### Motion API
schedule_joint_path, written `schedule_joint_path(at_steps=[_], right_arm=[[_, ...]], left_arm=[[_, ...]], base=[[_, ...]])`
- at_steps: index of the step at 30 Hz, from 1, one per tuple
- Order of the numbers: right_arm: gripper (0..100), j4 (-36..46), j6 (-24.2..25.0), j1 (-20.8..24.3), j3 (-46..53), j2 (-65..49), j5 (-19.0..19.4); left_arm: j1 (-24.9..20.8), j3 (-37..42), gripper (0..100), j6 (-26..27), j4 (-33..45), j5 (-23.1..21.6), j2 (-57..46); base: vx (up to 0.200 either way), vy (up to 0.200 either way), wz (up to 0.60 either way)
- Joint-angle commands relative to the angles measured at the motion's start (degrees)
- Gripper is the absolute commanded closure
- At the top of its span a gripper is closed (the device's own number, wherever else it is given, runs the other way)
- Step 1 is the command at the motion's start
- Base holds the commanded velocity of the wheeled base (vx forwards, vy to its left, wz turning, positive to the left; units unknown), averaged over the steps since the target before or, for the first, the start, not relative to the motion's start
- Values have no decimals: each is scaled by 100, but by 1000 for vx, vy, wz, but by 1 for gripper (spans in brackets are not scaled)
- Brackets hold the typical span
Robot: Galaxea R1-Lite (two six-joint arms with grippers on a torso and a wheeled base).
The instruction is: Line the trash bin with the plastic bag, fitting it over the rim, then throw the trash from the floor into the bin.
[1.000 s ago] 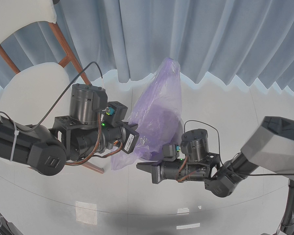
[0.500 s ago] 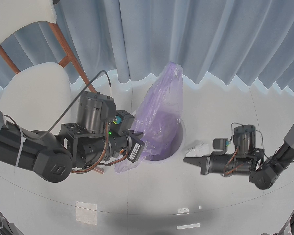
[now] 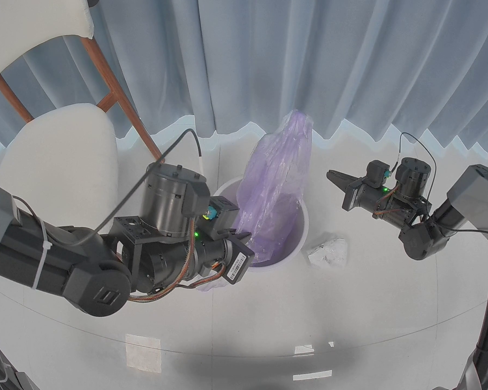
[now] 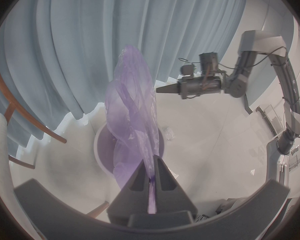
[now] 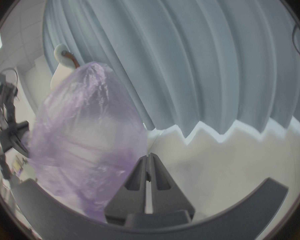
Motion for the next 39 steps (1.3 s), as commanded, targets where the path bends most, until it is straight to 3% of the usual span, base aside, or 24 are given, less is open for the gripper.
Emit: schedule_joint_path(at_steps=[1,8,13,24,31,35,39], right_arm=[[100,-86,-836,33,-1551,1370,56],[100,-86,-1170,376,-2536,1941,267],[100,-138,-1205,666,-2509,1898,381],[100,-244,-1583,1106,-602,931,803],[100,-754,-1609,1738,303,913,838],[100,-710,-1591,1712,224,1019,830],[100,-683,-1583,1334,-154,1142,812]], left_arm=[[-206,47,100,-3,-20,76,13],[-267,73,100,-3,-20,111,-31],[-250,73,100,-12,-20,120,-31],[-100,38,100,-214,-29,278,-22],[84,29,100,-214,-29,287,13],[172,29,100,-223,-20,287,40],[216,29,100,-223,-20,287,110]], base=[[0,0,0],[0,0,0],[0,0,0],[0,0,0],[0,0,0],[0,0,0],[0,0,0]])
